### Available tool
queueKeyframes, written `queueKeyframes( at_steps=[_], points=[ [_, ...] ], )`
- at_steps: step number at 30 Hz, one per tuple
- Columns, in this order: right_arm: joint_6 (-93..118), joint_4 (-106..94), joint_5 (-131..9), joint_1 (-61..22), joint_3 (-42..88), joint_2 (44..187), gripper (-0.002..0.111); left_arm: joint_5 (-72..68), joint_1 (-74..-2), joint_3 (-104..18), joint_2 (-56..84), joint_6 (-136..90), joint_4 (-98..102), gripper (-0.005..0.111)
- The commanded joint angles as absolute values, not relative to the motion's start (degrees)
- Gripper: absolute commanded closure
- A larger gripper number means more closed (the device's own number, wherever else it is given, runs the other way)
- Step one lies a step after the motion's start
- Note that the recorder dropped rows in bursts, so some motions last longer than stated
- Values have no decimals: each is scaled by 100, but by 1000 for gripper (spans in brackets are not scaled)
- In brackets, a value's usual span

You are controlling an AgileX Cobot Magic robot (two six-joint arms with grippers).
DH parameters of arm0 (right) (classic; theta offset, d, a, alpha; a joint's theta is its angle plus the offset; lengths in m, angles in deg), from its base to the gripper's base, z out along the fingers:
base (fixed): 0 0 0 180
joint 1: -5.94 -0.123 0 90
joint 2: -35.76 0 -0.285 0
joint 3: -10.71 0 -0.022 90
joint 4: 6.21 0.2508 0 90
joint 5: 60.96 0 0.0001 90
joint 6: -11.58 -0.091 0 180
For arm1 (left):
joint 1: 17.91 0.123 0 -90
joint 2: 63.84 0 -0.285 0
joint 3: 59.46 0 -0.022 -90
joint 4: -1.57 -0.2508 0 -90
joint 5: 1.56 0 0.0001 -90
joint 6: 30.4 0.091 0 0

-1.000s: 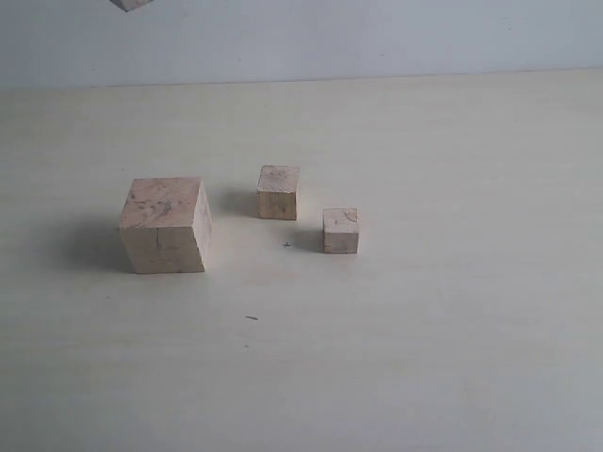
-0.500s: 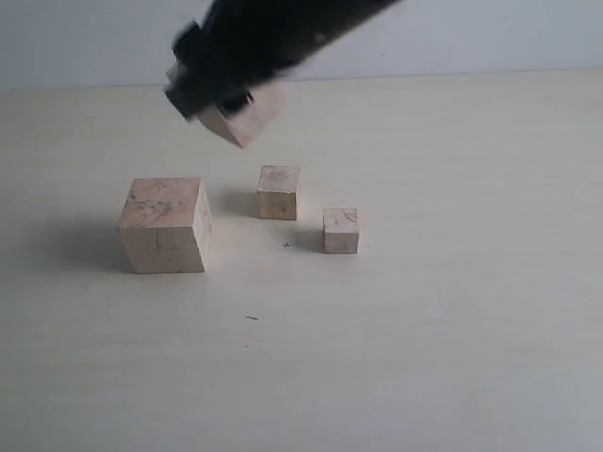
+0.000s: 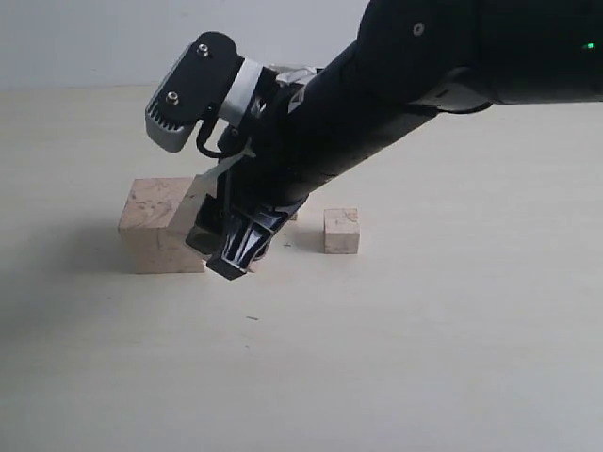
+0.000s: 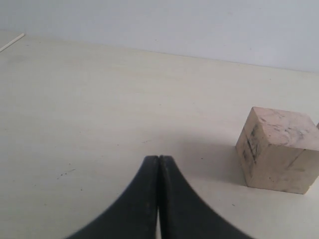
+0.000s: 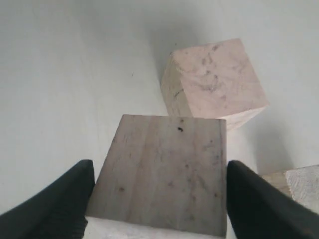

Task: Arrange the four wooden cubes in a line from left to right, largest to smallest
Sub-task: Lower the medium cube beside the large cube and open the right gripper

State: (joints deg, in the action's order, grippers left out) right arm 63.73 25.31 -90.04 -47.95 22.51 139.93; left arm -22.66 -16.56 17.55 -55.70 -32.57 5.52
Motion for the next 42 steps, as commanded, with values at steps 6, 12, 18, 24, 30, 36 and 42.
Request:
queueKeyframes(
  at_steps=[6, 12, 18, 24, 30, 36, 42],
  points=[
    [7054, 3454, -8605, -4806, 2496, 13764, 108, -2206, -1688, 1776, -5605, -3254, 568, 107],
    [7205, 3793, -8758, -4806, 2496, 13753, 108, -2206, -1688, 1776, -5605, -3254, 568, 107],
    [6965, 2422, -8672, -4806, 2496, 13953, 108, -2206, -1688, 1776, -5605, -3254, 568, 107],
    [6749, 2476, -8209, -4729, 2593, 14615, 108, -2206, -1688, 1776, -5605, -3254, 568, 107],
    [7550, 3545, -8121, -3650, 2593, 14655, 108, -2206, -1688, 1776, -5605, -3254, 568, 107],
    [12206, 6303, -9848, -3257, 2571, 15113, 108, -2206, -1688, 1776, -5605, -3254, 568, 107],
    [13244, 6312, -9576, -3257, 2571, 15582, 108, -2206, -1688, 1776, -5605, -3254, 568, 107]
  ],
)
